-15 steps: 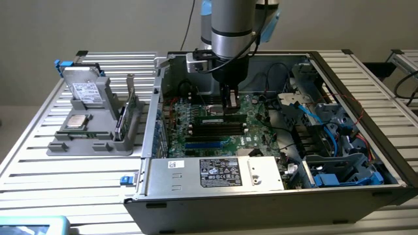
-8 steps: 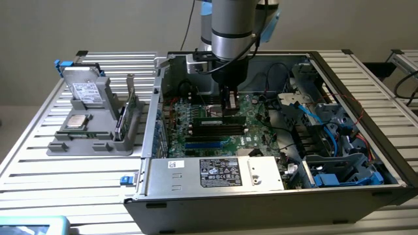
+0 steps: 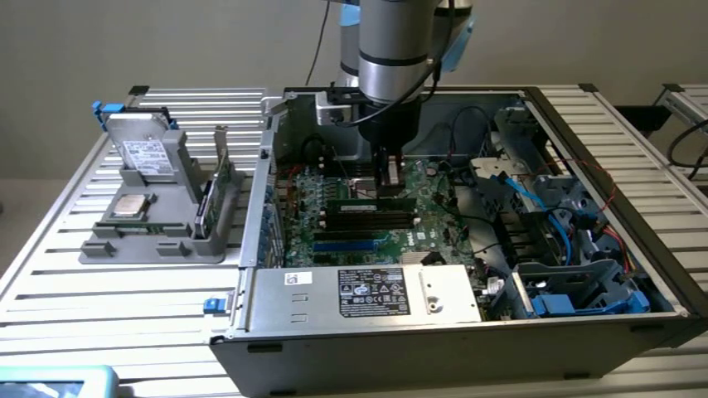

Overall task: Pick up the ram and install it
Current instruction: 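Insert the ram into the slot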

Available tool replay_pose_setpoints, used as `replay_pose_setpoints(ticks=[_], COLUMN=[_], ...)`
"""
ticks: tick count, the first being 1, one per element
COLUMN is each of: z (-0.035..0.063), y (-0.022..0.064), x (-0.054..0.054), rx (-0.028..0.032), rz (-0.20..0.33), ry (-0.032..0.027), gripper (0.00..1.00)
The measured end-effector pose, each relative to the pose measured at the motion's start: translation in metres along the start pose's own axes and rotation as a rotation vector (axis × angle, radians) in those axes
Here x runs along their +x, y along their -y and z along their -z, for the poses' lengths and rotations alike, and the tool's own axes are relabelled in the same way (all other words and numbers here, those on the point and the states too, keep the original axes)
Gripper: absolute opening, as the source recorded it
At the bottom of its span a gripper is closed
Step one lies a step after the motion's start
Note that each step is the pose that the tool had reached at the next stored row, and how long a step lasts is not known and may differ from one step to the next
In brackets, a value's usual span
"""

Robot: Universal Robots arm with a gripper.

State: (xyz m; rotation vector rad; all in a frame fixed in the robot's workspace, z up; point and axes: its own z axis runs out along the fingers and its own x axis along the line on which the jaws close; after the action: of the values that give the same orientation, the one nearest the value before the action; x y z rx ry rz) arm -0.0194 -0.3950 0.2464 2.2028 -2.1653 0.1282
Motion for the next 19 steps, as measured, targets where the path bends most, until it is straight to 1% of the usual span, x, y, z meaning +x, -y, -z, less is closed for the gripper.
replay_pose_setpoints(ticks=[3,6,9,19], z=[-0.0009,-0.0017,-0.0020,-0.0035], y=[0.0000,0.0009,0.0020,0.0013], x=[-0.0001,0.0003,0.0005,0.0005], rx=[-0.0033,-0.0055,-0.0055,-0.0044], rz=[-0.009,-0.011,-0.011,-0.003], ry=[0.0017,0.0022,0.0024,0.0027], gripper=[0.13,0.13,0.13,0.13])
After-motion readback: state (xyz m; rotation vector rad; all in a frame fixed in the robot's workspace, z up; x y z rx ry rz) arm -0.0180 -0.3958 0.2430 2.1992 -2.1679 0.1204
